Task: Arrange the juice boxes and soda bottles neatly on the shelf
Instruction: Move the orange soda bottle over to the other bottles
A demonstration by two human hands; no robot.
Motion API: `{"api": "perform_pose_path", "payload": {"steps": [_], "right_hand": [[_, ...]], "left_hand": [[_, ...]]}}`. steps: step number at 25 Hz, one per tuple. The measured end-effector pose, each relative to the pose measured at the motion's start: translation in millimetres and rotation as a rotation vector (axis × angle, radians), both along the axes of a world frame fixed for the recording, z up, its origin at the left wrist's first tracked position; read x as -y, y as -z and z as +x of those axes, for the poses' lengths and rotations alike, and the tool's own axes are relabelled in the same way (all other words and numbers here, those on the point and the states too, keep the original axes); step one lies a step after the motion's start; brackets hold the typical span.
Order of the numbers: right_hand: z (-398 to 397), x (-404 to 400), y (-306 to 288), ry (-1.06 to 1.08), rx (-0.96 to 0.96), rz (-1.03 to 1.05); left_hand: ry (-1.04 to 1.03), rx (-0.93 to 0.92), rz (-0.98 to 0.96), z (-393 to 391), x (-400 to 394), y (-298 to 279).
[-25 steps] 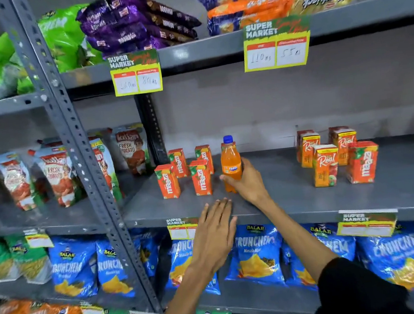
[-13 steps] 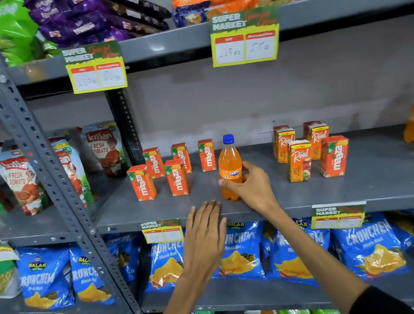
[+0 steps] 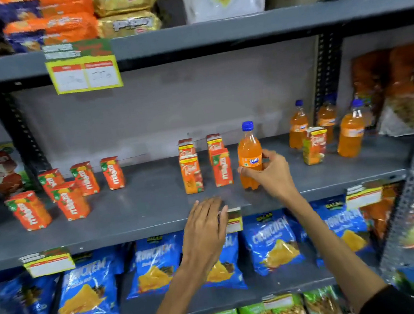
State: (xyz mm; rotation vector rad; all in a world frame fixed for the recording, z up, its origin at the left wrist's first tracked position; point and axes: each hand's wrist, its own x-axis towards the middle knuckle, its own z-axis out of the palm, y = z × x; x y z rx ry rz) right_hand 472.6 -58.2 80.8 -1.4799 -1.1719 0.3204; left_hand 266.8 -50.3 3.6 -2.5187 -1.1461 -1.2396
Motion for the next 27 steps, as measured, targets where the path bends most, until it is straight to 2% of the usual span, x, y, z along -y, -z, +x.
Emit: {"api": "perform_pose_path", "payload": {"steps": [5,10,18,24,27], "right_hand": [[84.1,8.1,-7.7,0.114,-0.012,-0.005],[113.5,2.2,-4.3,0.142,-0.025,0.013],[114.8,-0.7,7.1,0.192,-0.023,0.010],[98.4,21.1,25.9,0.241,-0.013,-0.100],[73.1,45.9,36.1,0.275,0.049,-0.039]], "left_hand": [[-0.001,-0.148,-0.024,70.6,12.2,-6.8],[-0.033,-0.277,-0.081,101.7,14.0,-14.3],[-0.068,-0.361,-0.112,115.2,12.9,-7.6],[-0.083,-0.379,-0.088,113.0,13.2,-8.7],[-0.101,-0.351,-0.079,99.0,15.4,-7.7]]}}
